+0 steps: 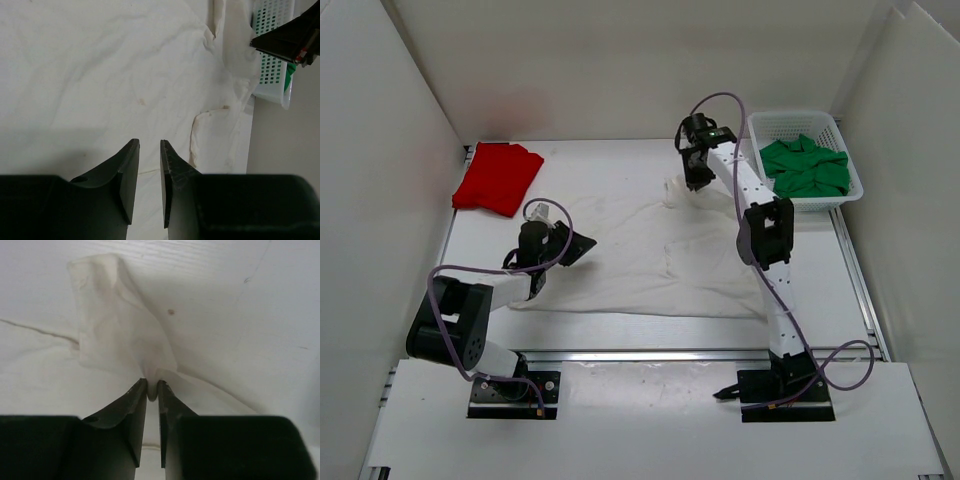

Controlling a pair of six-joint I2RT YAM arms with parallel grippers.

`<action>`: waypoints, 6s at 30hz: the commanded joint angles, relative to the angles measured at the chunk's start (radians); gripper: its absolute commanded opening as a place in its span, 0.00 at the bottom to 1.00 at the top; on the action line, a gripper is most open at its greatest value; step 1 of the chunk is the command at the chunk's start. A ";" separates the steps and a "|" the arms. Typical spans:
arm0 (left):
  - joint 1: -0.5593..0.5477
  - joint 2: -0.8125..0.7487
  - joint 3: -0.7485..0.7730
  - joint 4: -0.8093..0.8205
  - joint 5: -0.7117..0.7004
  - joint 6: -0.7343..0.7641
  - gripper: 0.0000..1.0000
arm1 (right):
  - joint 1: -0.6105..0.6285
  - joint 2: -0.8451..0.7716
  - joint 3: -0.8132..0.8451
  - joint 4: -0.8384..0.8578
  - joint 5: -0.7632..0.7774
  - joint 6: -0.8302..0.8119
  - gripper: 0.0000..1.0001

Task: Fold and stack the t-shirts
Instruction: Grap the side of the flattened tshirt furthest away from the robot with both arms

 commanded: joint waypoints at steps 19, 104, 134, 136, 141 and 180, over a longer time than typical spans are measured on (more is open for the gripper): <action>0.010 -0.109 -0.002 0.065 0.035 -0.045 0.33 | -0.126 -0.520 -0.682 0.462 -0.351 0.055 0.21; 0.289 0.487 0.811 -0.590 -0.311 0.408 0.56 | 0.010 -0.272 -0.493 0.365 -0.233 -0.063 0.00; 0.208 0.929 1.532 -1.041 -0.450 0.528 0.40 | -0.014 -0.461 -0.720 0.522 -0.309 -0.033 0.00; 0.212 0.924 1.528 -1.035 -0.438 0.528 0.38 | -0.022 -0.466 -0.714 0.517 -0.319 -0.024 0.00; 0.215 0.900 1.476 -1.009 -0.440 0.524 0.39 | -0.019 -0.469 -0.725 0.536 -0.327 -0.028 0.00; 0.215 0.525 1.107 -0.802 -0.399 0.497 0.00 | -0.086 -0.840 -1.170 0.643 -0.272 0.096 0.00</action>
